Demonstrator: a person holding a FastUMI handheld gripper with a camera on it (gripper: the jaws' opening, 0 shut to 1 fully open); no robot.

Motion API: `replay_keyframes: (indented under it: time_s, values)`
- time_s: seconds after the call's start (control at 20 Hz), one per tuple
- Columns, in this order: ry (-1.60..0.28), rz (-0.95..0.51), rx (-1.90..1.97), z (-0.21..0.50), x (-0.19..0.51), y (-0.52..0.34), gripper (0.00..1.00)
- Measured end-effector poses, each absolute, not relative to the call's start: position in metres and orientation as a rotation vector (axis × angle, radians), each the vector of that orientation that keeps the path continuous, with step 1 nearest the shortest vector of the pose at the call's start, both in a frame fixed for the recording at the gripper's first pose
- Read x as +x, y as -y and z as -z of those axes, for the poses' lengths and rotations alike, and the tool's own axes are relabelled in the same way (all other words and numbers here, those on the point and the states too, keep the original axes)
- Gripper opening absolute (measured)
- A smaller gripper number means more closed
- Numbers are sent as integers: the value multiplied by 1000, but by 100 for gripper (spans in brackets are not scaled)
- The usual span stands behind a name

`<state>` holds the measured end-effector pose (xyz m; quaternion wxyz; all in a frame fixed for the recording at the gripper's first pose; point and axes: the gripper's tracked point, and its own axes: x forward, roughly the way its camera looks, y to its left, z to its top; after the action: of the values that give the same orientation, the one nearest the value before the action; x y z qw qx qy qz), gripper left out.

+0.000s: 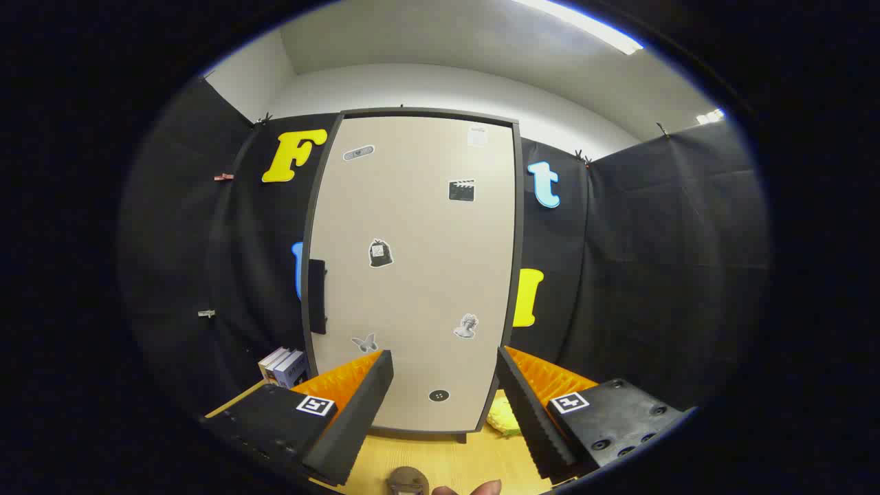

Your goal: Open the shoe cabinet door, grab the shoes and put them into the shoe cabinet, then close the shoe cabinet door.

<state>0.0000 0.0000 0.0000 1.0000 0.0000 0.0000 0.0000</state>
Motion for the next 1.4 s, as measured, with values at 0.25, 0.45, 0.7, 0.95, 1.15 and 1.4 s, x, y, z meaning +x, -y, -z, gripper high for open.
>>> replay_keyframes:
  time_s: [0.25,0.45,0.7,0.95,1.15,1.4]
  values:
    - [-9,-1,-1,4,2,-8,98]
    - [-4,3,-6,2,2,-10,98]
    - [4,20,-13,0,4,-6,98]
    - [-5,20,-12,3,3,-10,98]
    - [1,13,-9,2,1,-17,98]
    - [15,-34,24,-9,13,-50,98]
